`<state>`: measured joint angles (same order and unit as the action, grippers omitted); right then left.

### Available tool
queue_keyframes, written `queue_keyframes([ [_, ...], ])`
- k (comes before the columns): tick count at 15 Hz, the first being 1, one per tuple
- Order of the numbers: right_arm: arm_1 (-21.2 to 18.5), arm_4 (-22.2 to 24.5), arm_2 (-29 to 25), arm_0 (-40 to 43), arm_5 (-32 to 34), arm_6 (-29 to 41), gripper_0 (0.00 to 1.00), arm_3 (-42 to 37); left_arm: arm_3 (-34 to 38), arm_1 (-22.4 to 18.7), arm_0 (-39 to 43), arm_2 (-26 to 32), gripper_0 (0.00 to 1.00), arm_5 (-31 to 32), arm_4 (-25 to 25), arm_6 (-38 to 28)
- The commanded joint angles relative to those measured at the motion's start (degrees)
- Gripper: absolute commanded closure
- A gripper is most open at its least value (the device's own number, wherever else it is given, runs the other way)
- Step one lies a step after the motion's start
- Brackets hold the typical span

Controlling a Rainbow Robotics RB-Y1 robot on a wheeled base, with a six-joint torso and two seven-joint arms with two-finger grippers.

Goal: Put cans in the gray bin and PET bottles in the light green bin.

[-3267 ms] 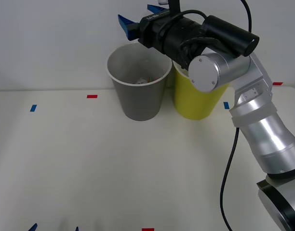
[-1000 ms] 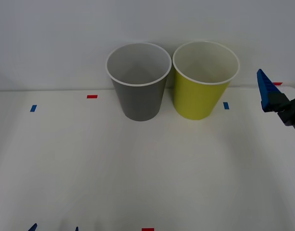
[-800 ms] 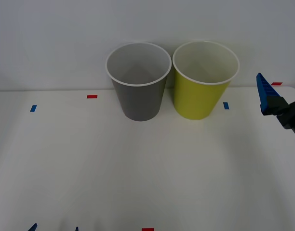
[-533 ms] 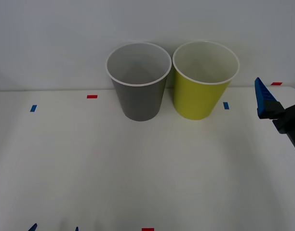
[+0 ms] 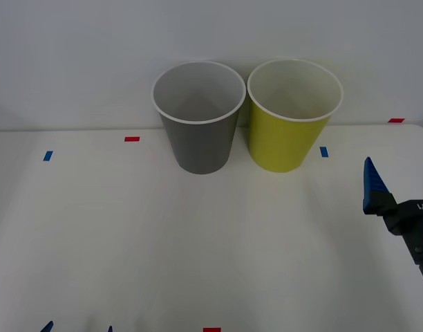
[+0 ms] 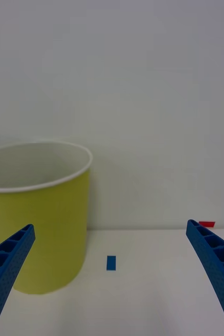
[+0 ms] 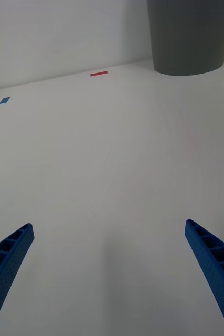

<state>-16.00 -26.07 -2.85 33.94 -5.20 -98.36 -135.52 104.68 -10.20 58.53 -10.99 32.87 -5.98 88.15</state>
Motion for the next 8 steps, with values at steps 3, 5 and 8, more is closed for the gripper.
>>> queue_keyframes([
  [3, -1.66, 1.99, 4.26, 7.63, 12.41, -0.61, 0.0, 7.46, 0.0, 0.0, 0.0, 0.0, 0.0, 0.0, 0.0, 0.0],
  [5, -1.75, 2.6, 5.14, 7.55, 15.31, -1.05, 0.0, 11.68, 0.0, 0.0, 0.0, 0.0, 0.0, 0.0, 0.0, 0.0],
  [8, 0.1, 3.66, 6.28, 10.97, 19.53, -1.57, 0.0, 14.23, 0.0, 0.0, 0.0, 0.0, 0.0, 0.0, 0.0, 0.0],
])
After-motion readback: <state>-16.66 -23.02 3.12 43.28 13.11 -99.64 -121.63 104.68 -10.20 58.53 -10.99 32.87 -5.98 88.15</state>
